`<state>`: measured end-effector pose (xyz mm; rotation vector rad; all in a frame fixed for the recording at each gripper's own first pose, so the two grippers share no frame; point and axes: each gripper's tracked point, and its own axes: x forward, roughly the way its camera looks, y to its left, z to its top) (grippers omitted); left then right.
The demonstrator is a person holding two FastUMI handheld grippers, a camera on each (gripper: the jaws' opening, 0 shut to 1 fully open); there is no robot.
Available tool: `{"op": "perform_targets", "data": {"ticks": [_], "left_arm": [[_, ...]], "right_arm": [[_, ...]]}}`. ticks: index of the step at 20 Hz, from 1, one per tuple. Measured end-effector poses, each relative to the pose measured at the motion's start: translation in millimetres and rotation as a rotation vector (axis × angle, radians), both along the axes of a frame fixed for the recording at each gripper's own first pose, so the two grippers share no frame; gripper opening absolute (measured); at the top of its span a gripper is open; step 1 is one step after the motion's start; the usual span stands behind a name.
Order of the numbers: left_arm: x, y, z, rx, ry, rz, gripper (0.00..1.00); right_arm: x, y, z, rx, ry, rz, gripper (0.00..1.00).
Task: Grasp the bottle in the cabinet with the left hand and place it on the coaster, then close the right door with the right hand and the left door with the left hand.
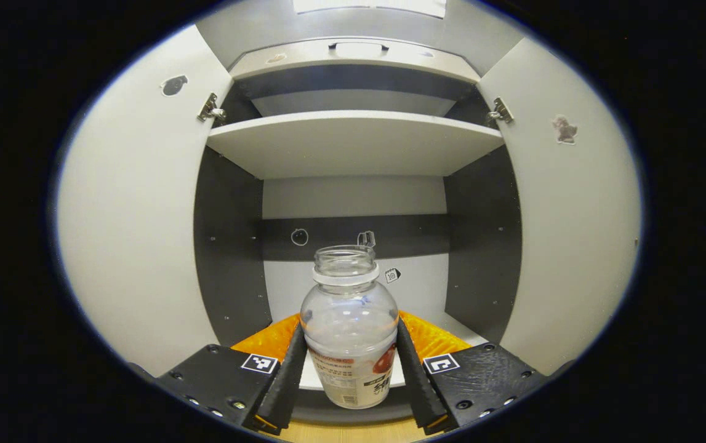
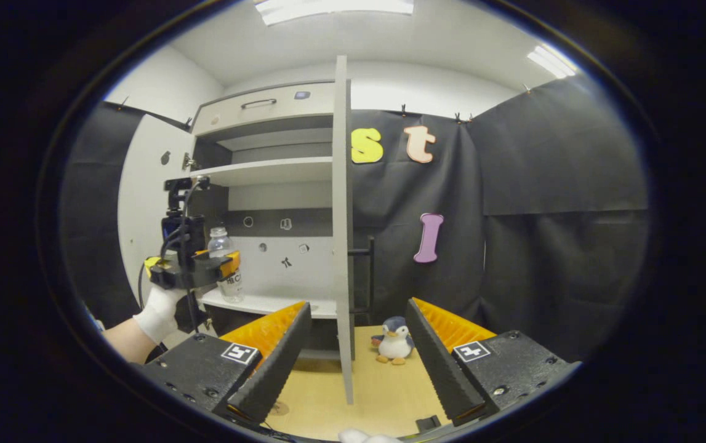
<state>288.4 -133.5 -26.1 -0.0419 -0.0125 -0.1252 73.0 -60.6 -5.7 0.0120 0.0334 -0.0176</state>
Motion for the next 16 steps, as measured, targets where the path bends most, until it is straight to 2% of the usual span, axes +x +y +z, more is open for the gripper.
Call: {"op": "perform_targets", "data": {"ticks": [3,5,7,8,14,15,16], "left_arm": [[-39.6,1.0,-24.9,-0.004,0.032,-0.009,0.71],[-63.7,-1.8,-48.6,-0.025,0.069,-0.022,0.74],[-79.7,-0.9,-72.8,-0.029,0.097,-0.022,0.71],[-87.4,-0.3,-82.4,-0.025,0.095,-0.022,0.71],[-126.3,-18.9,-143.8,-0.028,0.125,-0.045,0.71],[-131.4,-23.5,-155.1,-0.041,0.138,-0.047,0.67],[-137.0,-29.1,-165.6,-0.056,0.146,-0.053,0.71]], "right_arm": [[-15.8,1.7,-6.8,-0.015,-0.002,-0.011,0.97],[-26.4,2.8,-10.7,-0.012,-0.005,-0.018,1.0],[-35.6,2.3,-18.5,-0.016,0.003,-0.027,0.97],[-39.5,0.7,-23.1,-0.023,0.012,-0.034,1.0],[-58.6,-1.2,-41.7,-0.053,0.039,-0.053,0.98],[-60.9,-0.5,-44.6,-0.055,0.045,-0.052,0.98],[-62.9,0.4,-47.5,-0.06,0.049,-0.052,1.0]]}}
